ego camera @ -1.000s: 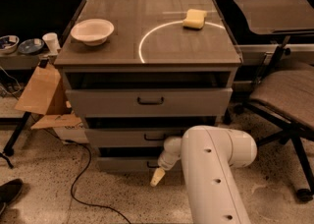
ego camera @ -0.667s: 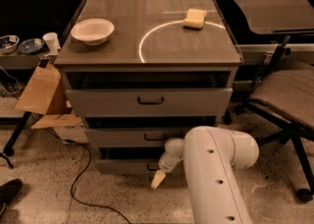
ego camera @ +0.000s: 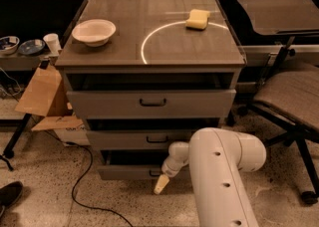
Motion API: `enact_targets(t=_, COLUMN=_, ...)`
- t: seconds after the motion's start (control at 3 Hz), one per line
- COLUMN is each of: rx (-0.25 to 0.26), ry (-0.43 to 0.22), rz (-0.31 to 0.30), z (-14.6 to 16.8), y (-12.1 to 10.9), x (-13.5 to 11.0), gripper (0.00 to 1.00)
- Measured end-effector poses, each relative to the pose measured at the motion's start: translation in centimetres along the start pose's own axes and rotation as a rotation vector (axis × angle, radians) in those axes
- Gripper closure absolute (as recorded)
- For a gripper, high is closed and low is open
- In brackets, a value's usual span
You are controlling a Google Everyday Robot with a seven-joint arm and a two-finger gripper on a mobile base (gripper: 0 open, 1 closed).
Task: Open bottom drawer
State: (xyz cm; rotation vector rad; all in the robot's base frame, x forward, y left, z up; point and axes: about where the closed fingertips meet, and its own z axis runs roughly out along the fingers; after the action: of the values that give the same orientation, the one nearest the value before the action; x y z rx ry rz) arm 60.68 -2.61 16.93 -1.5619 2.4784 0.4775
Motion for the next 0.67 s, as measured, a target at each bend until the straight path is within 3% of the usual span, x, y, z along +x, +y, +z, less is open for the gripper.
enact_targets(t=0.33, rx=-0.025, ry=0.016, rz=-0.001, z=0.25, y=1.26, x=1.31, gripper=0.00)
enact_targets(t=0.67, rx=-0.025, ry=0.016, rz=-0.001, z=-0.14, y=1.37, x=1.10, gripper=0.00)
